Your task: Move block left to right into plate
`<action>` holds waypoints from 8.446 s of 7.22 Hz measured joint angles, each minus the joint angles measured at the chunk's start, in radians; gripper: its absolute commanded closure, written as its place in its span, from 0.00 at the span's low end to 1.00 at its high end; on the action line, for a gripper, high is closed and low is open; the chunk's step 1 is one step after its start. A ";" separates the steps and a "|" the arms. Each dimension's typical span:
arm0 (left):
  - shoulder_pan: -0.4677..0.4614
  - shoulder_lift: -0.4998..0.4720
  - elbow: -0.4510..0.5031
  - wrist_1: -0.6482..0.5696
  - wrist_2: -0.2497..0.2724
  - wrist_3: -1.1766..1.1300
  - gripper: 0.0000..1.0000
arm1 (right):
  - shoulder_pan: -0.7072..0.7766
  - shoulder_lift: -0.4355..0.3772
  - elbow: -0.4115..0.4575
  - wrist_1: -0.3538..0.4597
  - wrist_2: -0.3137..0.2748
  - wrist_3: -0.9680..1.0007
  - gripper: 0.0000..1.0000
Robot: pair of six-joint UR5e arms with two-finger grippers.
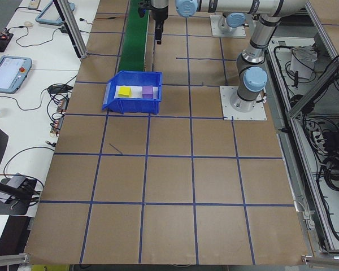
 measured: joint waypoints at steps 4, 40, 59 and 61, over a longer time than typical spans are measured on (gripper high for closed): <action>0.005 0.000 0.001 0.007 0.004 0.006 0.00 | 0.001 0.000 0.001 0.003 -0.002 0.001 0.00; -0.087 -0.426 -0.043 0.703 -0.036 -0.212 0.00 | -0.005 -0.012 0.012 -0.013 0.002 0.014 0.00; 0.190 -0.512 -0.020 0.682 0.043 0.329 0.41 | -0.002 0.040 0.048 -0.022 -0.012 0.002 0.00; 0.190 -0.520 -0.023 0.695 0.044 0.362 0.64 | -0.003 0.062 0.071 -0.076 -0.009 -0.032 0.00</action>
